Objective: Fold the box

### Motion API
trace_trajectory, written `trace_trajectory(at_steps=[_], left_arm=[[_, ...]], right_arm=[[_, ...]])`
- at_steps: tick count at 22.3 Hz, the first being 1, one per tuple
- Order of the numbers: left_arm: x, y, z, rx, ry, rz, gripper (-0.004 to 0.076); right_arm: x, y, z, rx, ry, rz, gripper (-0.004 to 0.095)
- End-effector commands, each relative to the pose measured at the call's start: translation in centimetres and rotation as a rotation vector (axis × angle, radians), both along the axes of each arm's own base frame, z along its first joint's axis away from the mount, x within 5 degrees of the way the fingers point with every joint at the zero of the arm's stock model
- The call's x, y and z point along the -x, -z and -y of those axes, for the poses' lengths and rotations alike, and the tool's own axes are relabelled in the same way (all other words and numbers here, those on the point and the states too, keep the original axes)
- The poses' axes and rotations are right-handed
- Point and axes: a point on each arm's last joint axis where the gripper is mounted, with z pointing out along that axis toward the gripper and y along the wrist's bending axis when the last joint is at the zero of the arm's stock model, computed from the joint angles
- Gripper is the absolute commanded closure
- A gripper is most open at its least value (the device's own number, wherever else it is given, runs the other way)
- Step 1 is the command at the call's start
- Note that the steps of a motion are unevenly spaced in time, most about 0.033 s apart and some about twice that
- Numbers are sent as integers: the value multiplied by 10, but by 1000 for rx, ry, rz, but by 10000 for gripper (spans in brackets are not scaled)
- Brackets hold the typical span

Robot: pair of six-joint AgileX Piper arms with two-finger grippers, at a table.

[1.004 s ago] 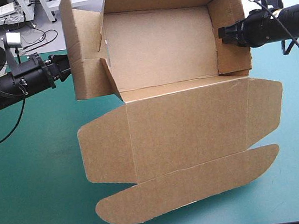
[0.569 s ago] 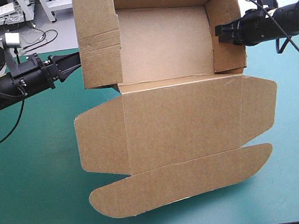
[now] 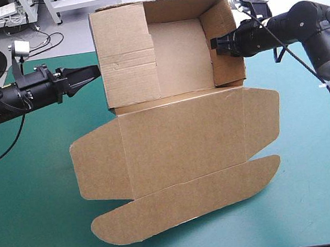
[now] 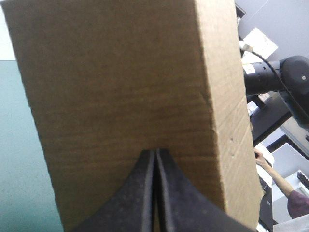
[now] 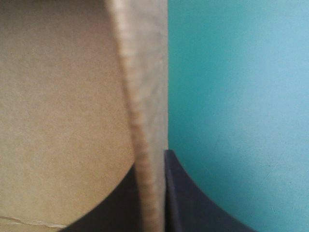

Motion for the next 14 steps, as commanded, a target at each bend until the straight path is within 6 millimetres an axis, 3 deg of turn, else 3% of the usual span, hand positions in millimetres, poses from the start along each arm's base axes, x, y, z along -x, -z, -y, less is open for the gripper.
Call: trace_trajectory(at_steps=[1, 7, 14], left_arm=[[18, -20, 6, 41, 71, 49, 697], [19, -18, 7, 27, 78, 27, 405], [14, -4, 1, -117, 2, -45, 381]], right_arm=[[10, -27, -3, -85, 15, 101, 924], [-3, -9, -15, 3, 5, 87, 924], [-9, -4, -23, -35, -5, 89, 924]])
